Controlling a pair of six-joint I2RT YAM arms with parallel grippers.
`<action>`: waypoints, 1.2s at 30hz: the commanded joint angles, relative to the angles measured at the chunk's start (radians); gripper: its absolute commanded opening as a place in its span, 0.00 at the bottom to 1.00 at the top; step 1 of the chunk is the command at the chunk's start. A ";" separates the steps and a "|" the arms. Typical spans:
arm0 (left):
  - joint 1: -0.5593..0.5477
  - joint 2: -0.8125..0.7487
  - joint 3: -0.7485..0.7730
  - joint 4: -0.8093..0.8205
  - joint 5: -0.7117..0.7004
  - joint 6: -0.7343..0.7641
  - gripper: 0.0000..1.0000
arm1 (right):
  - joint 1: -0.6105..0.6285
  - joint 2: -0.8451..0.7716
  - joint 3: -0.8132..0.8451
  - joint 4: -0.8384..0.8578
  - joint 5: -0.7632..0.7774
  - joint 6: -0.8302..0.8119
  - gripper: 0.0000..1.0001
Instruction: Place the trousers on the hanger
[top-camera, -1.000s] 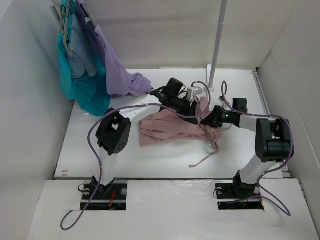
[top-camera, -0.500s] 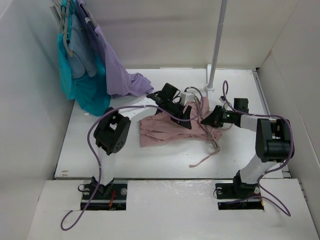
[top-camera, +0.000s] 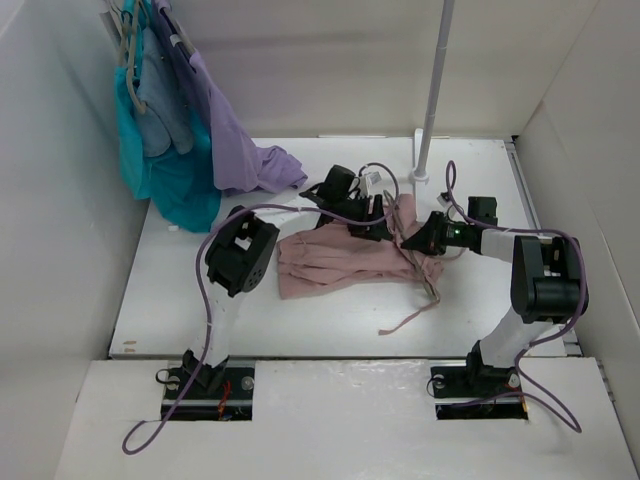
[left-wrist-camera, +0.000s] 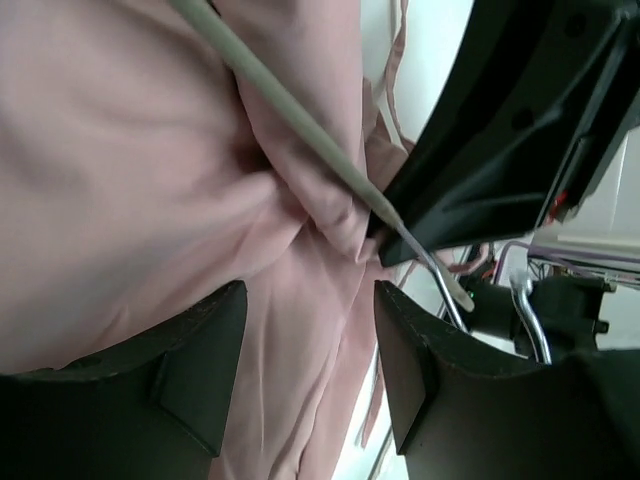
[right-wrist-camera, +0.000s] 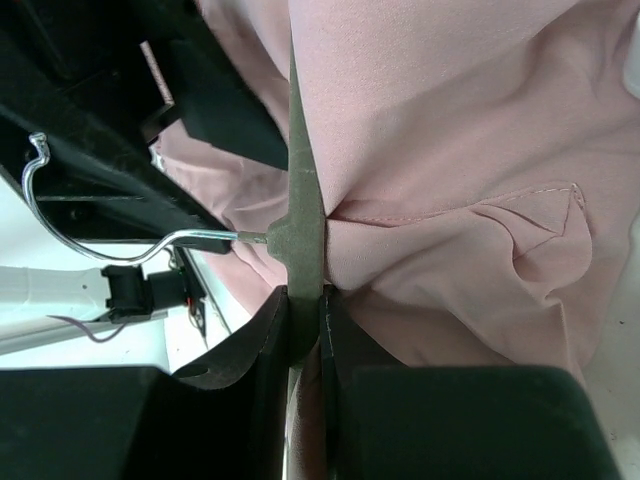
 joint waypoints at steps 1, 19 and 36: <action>-0.024 0.017 0.073 0.066 -0.020 -0.041 0.51 | -0.002 -0.007 0.033 0.031 -0.072 -0.027 0.00; -0.059 0.110 0.160 -0.006 -0.102 -0.046 0.17 | 0.026 0.011 0.042 0.041 -0.072 -0.018 0.00; 0.031 -0.098 0.038 -0.239 -0.111 0.333 0.00 | -0.019 -0.121 0.093 0.041 0.078 0.154 0.00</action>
